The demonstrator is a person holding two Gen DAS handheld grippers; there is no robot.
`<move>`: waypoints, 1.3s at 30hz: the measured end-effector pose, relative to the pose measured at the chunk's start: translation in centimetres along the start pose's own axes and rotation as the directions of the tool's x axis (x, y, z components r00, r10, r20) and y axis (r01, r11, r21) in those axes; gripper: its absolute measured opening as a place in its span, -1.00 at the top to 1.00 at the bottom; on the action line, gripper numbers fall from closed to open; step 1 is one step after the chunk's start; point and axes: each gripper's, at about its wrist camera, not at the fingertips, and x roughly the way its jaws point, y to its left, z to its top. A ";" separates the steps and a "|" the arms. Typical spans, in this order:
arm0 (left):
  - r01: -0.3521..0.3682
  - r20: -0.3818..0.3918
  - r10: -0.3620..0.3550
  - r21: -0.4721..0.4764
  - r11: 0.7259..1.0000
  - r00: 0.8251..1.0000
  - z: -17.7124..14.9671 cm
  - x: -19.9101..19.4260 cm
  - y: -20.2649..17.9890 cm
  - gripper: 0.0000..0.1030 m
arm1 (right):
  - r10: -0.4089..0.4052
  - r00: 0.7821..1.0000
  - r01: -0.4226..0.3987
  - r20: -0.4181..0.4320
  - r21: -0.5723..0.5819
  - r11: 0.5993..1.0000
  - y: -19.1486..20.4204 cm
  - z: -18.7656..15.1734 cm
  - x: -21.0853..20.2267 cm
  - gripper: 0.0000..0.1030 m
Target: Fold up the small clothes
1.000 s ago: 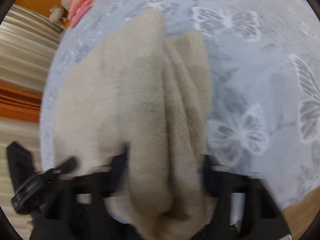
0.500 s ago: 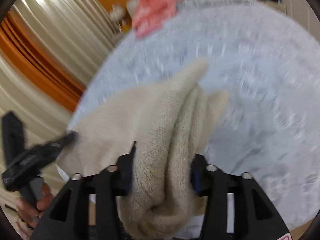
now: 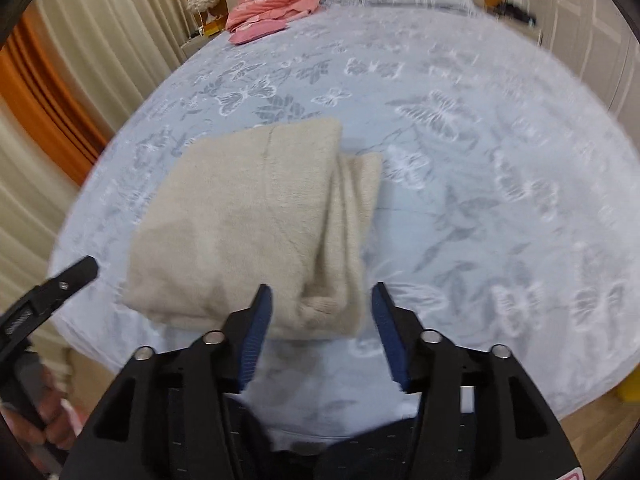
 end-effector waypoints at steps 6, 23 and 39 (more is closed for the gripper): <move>-0.082 0.054 0.078 0.084 0.993 0.995 -2.4 -0.3 -2.1 -0.80 | -0.092 0.990 0.103 0.104 -0.102 0.989 0.5 -2.4 -0.6 -0.46; -0.169 0.176 0.144 0.138 0.976 0.974 -6.5 -3.2 -4.3 -0.89 | -0.098 0.985 0.111 0.141 -0.085 0.990 0.1 -6.9 -1.7 -0.66; -0.240 0.257 0.190 0.179 0.954 0.947 -7.7 -4.6 -5.8 -0.89 | -0.084 0.970 0.106 0.228 -0.084 0.991 0.4 -7.6 -3.8 -0.67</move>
